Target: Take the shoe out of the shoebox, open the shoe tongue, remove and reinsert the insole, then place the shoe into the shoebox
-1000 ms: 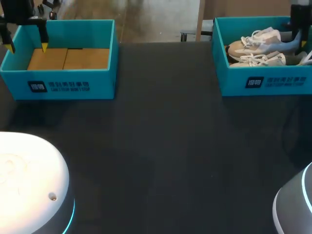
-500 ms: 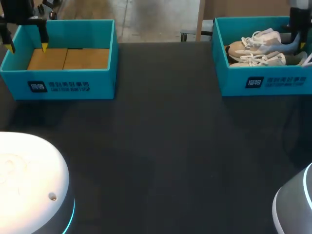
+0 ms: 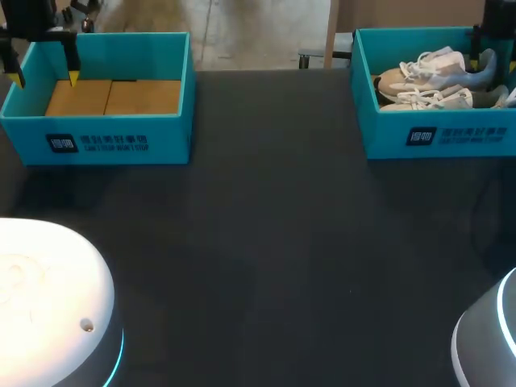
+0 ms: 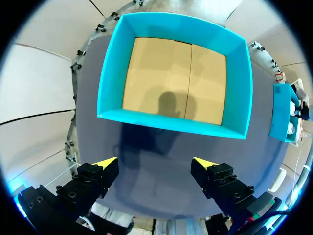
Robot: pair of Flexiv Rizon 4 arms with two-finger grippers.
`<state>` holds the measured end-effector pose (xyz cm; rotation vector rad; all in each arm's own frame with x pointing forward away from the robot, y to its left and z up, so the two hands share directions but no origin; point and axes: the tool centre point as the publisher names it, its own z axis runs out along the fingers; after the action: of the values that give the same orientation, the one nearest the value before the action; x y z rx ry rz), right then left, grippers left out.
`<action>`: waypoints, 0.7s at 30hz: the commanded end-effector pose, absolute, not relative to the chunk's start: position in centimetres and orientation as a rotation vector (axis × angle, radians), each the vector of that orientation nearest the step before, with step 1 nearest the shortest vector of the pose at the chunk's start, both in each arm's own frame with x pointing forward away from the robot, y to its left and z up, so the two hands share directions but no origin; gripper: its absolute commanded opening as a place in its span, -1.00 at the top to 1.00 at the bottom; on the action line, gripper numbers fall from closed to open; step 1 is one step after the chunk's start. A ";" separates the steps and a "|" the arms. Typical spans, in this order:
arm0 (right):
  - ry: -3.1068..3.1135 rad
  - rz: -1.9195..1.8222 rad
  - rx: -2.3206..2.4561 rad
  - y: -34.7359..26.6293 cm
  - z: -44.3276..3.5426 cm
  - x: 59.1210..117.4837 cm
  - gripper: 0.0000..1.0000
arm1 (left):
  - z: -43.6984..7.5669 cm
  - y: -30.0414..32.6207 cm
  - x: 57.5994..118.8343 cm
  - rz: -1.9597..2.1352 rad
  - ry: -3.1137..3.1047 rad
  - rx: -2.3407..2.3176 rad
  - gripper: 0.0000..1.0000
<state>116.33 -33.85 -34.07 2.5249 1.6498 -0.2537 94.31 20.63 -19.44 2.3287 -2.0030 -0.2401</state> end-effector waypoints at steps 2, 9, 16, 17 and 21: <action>1.744 -0.285 2.558 -33.2 -29.1 115.3 -1.00 | -19.4 20.7 94.2 -0.240 -2.004 2.329 -1.00; 1.831 -0.278 2.535 -30.5 -25.6 113.5 -1.00 | -19.4 20.7 94.2 -0.240 -2.004 2.329 -1.00; 1.849 -0.192 2.503 -28.9 -22.9 110.5 -1.00 | -19.4 20.7 94.2 -0.240 -2.004 2.329 -1.00; 1.851 -0.173 2.500 -28.7 -22.7 110.0 -1.00 | -19.4 20.7 94.2 -0.240 -2.004 2.329 -1.00; 1.855 -0.127 2.486 -27.5 -22.0 108.3 -1.00 | -19.4 20.7 94.2 -0.240 -2.004 2.329 -1.00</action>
<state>112.40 -28.71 -22.58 2.5759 1.9081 -0.2731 94.31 20.63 -19.44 2.3286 -2.0031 -0.2400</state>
